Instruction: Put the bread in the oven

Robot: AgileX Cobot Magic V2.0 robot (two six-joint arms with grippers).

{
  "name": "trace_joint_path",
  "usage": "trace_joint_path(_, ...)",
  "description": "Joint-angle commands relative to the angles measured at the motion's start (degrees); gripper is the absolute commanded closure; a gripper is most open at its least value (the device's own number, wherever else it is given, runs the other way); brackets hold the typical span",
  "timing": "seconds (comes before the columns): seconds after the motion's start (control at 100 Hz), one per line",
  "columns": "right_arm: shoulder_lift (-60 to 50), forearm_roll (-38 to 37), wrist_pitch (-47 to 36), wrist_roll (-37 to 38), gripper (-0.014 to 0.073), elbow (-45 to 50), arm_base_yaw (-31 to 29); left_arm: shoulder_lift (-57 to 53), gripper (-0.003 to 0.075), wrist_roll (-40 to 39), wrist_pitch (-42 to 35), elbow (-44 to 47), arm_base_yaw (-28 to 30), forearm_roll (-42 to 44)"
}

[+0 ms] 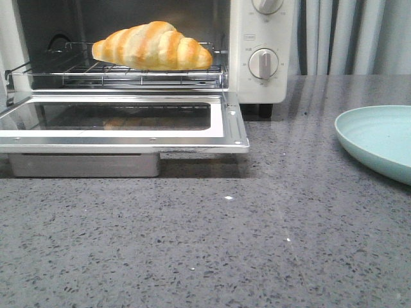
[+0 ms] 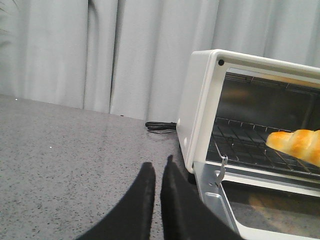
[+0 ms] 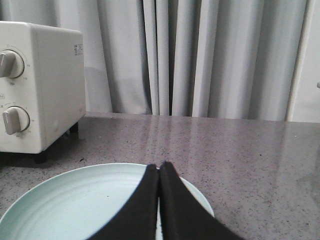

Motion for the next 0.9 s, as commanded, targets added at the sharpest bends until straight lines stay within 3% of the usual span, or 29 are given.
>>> trace_joint_path(0.0,-1.34,-0.04,-4.65,0.26,0.0639,0.55,-0.33,-1.75,0.074,7.22,-4.13,1.28,0.11,-5.73)
trace_joint_path(0.18,-1.34,-0.04,-4.65,0.26,0.0639,0.55,-0.33,-1.75,0.074,14.1,0.6,1.28,0.11,-9.39)
trace_joint_path(0.89,-1.34,-0.04,-4.65,0.26,0.0639,0.55,-0.33,-1.75,0.074,16.48,0.04,1.28,0.11,-9.14)
